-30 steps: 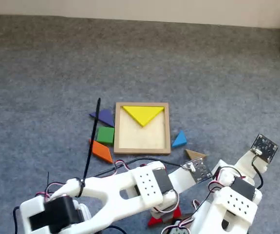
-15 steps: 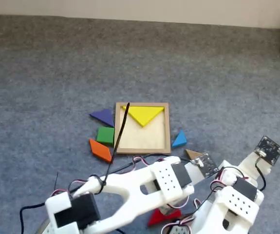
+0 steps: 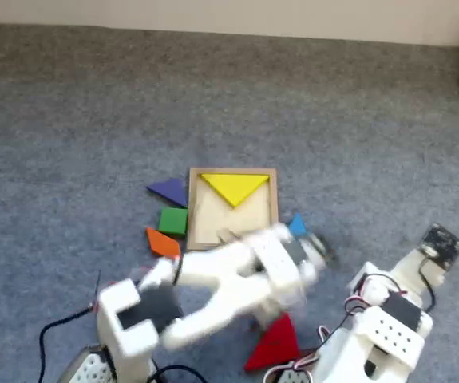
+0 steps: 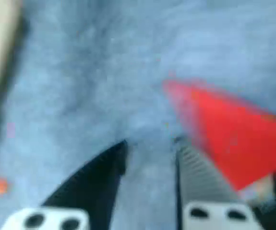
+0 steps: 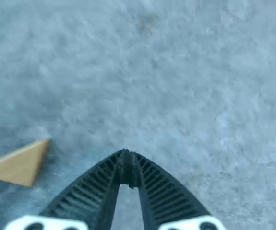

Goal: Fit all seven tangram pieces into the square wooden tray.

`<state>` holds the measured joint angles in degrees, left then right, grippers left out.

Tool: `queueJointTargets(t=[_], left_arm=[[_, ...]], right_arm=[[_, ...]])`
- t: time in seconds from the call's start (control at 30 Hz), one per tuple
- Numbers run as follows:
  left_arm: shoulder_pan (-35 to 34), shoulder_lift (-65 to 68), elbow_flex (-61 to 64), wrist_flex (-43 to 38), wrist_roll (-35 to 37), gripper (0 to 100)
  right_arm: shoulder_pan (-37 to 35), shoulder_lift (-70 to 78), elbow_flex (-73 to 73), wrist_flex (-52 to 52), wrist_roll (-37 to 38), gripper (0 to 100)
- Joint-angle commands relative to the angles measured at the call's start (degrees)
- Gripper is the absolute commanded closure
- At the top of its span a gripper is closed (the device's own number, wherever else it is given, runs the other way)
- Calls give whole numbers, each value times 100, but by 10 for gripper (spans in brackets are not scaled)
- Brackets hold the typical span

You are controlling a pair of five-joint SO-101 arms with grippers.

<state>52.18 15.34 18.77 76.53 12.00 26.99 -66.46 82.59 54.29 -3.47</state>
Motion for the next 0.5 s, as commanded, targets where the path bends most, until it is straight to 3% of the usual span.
queueJointTargets(t=[0.0,0.47], left_arm=[[-180,-251,-198,97,-132,843],[-611,-3187,980,70,-149,843]], right_arm=[[4,-136,-40,-66,53,995],[4,-136,-40,-66,62,995]])
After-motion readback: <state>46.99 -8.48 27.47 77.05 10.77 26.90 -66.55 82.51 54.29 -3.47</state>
